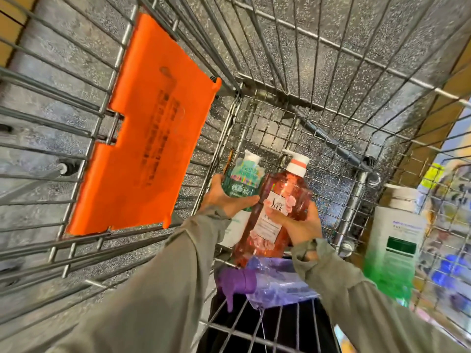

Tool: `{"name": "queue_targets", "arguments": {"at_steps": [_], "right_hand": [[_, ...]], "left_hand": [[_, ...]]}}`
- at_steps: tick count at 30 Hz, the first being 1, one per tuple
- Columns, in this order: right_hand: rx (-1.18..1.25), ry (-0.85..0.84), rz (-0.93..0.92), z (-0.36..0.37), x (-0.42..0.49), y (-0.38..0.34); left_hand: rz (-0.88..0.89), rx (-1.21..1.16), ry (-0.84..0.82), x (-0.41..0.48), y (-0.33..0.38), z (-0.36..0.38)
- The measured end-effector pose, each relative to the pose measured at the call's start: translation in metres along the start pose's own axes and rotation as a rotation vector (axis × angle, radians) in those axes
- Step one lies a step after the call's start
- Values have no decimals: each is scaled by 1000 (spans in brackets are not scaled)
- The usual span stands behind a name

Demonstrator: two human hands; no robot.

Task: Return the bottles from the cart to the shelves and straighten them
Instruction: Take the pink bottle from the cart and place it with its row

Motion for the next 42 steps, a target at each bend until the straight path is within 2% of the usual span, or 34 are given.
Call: {"name": "queue_targets", "arguments": {"at_steps": [4, 7, 10, 14, 21, 27, 35, 39, 42], "right_hand": [[-2, -52, -67, 5, 10, -11], [-53, -107, -28, 5, 17, -20], [-40, -154, -24, 3, 19, -29], [-64, -213, -96, 6, 17, -54], [112, -290, -131, 6, -4, -102], [112, -296, -183, -13, -37, -123], [283, -289, -269, -27, -93, -144], [362, -302, -314, -35, -132, -153], [332, -254, -358, -41, -157, -157]], "left_hand": [[43, -10, 41, 6, 4, -2], [76, -89, 56, 8, 7, -4], [142, -63, 51, 8, 17, -8], [213, -151, 133, 6, 31, -16], [340, -290, 216, -17, 75, -24], [441, -365, 155, -56, 111, -29], [607, -542, 55, -101, 131, -42], [636, -525, 26, -119, 135, -55], [705, -498, 1, -144, 146, -67]]}}
Point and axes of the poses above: each hand's wrist, its own x-axis towards the middle knuckle, its own z-axis out of the palm, y = z × x, the point moved 4 cm from there along x, towards the middle knuckle, and after that the axes turned 6 degrees about y, right-handed, at the moved point
